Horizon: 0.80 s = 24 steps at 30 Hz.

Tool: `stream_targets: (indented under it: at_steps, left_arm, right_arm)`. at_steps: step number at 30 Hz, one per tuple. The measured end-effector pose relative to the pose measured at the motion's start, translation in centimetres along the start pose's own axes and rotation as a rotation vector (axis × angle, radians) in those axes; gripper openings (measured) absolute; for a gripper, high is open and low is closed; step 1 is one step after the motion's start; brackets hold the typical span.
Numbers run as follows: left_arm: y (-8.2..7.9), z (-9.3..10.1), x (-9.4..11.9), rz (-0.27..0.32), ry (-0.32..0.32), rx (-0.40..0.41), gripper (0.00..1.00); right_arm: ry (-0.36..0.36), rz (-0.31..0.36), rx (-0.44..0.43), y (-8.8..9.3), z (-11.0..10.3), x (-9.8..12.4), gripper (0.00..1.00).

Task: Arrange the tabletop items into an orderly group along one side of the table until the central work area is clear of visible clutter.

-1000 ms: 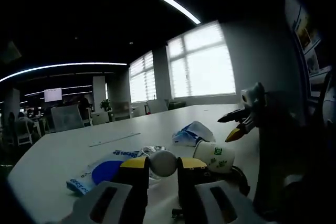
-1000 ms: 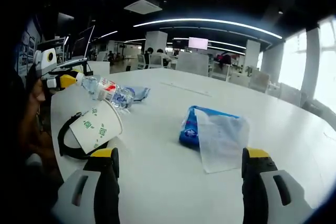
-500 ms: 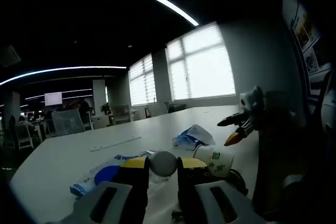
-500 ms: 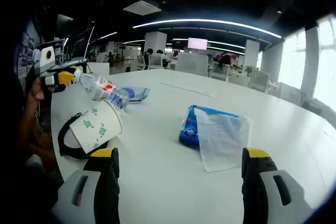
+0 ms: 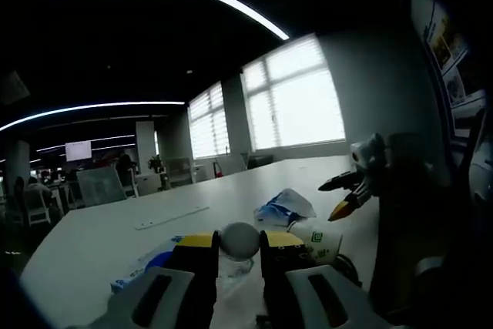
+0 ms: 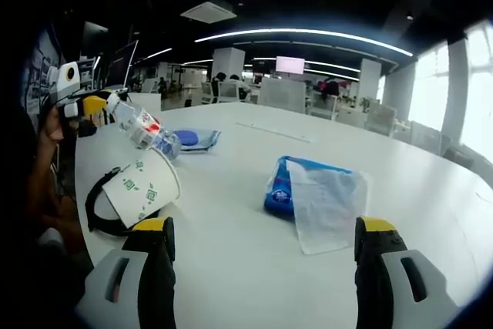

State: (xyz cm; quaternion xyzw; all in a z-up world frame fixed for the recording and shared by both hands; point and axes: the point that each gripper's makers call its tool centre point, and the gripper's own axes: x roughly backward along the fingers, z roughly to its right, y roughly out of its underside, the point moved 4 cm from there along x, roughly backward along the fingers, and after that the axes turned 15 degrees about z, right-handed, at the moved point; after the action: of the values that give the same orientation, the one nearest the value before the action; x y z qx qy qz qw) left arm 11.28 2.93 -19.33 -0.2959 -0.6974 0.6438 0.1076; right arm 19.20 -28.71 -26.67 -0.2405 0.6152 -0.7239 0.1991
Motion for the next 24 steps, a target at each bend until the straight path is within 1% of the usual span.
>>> stream_targets:
  at_steps: [8, 14, 18, 19, 20, 24]
  left_arm:
    - [0.0, 0.1, 0.0, -0.005, -0.002, -0.009, 0.18]
    - [-0.5, 0.3, 0.2, 0.000, -0.003, -0.021, 0.18]
    - [-0.9, 0.4, 0.4, 0.005, -0.006, -0.030, 0.18]
    - [-1.1, 0.2, 0.4, 0.012, -0.015, -0.048, 0.18]
    - [-1.3, 0.2, 0.5, 0.004, -0.017, -0.053, 0.18]
    - [-1.3, 0.0, 0.3, 0.008, -0.016, -0.058, 0.18]
  right_arm:
    - [0.006, 0.004, 0.002, -0.1, 0.2, 0.2, 0.94]
    - [0.006, 0.000, -0.002, 0.1, 0.2, 0.3, 0.94]
    - [0.004, 0.005, 0.000, 0.0, 0.1, 0.4, 0.94]
    - [0.005, 0.007, 0.000, -0.1, 0.1, 0.4, 0.94]
    - [0.005, 0.008, -0.001, -0.1, 0.1, 0.4, 0.94]
    - [0.004, 0.010, -0.001, -0.2, 0.1, 0.3, 0.94]
